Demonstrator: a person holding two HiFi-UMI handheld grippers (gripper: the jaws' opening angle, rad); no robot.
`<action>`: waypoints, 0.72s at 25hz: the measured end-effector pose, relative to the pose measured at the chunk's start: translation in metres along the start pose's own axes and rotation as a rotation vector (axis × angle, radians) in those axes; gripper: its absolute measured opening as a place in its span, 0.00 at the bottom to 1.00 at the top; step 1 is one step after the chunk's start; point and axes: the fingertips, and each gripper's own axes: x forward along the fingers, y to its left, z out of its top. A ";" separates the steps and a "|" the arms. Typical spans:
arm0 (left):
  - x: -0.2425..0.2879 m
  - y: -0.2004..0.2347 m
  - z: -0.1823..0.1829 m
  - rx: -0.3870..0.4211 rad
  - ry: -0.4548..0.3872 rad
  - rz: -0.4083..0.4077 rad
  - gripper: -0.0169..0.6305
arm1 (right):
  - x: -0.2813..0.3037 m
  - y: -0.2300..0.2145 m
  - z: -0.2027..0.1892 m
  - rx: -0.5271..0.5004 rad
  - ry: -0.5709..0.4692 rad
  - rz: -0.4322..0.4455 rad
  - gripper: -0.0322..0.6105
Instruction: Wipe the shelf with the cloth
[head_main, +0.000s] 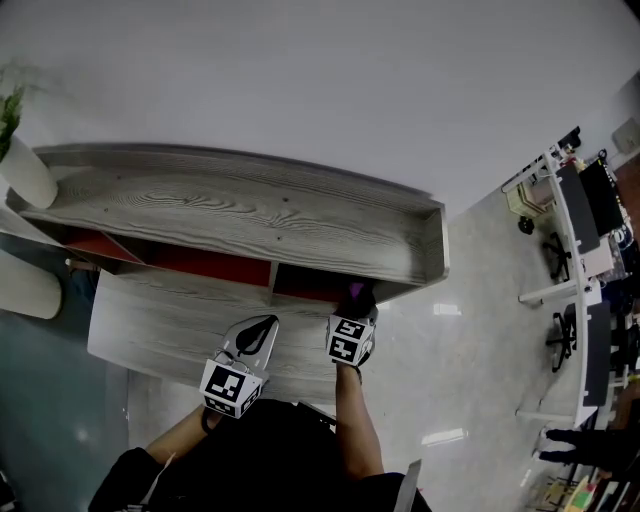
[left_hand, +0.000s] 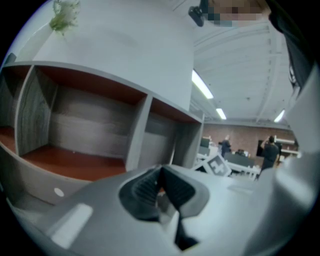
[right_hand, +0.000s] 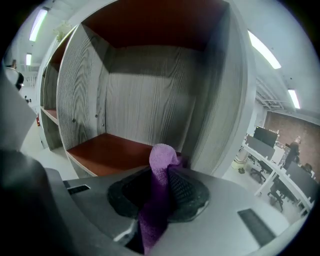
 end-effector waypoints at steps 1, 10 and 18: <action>-0.001 0.002 0.000 -0.001 -0.001 0.002 0.03 | 0.001 0.001 0.001 -0.008 0.004 -0.001 0.16; -0.012 0.019 0.004 -0.009 -0.016 0.029 0.03 | 0.008 0.019 0.011 -0.063 0.035 0.028 0.16; -0.026 0.032 0.004 -0.020 -0.029 0.053 0.03 | 0.007 0.060 0.019 -0.125 0.037 0.108 0.16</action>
